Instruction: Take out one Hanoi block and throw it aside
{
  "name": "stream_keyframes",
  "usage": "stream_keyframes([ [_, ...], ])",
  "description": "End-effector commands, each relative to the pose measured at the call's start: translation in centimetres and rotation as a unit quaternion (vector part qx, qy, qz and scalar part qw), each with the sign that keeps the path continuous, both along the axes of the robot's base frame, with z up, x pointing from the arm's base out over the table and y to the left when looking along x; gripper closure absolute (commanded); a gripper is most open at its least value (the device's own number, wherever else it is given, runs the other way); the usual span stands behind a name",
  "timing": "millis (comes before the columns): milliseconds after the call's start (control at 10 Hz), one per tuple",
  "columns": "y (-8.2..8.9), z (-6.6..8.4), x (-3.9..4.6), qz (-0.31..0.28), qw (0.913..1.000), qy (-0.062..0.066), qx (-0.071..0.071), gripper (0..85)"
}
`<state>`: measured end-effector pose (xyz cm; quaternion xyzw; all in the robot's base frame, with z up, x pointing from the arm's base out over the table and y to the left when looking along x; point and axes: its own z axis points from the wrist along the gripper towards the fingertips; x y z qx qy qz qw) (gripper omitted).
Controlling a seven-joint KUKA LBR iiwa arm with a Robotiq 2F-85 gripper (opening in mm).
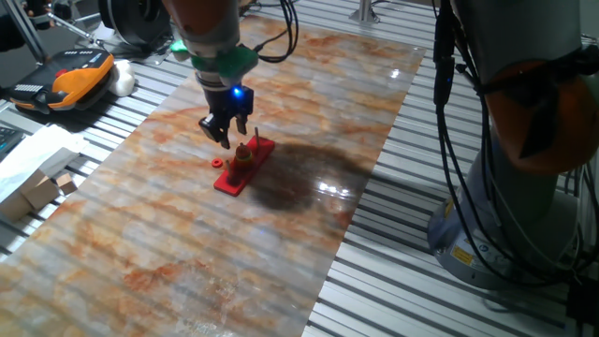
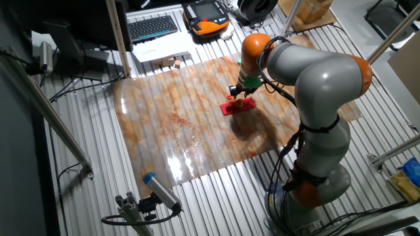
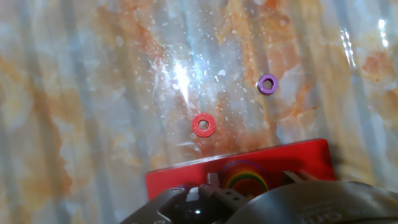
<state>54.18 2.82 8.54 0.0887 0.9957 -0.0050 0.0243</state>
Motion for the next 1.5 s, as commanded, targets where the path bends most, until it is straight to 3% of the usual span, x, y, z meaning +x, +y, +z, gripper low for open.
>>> stream_keyframes([
  [0, 0.0, -0.3, -0.09, -0.001, 1.0000, -0.002, 0.000, 34.0],
  [300, 0.0, -1.2, -0.42, 0.000, 1.0000, -0.007, 0.000, 34.0],
  [1400, 0.5, -1.6, -1.04, -0.006, 0.9999, -0.011, 0.002, 34.0],
])
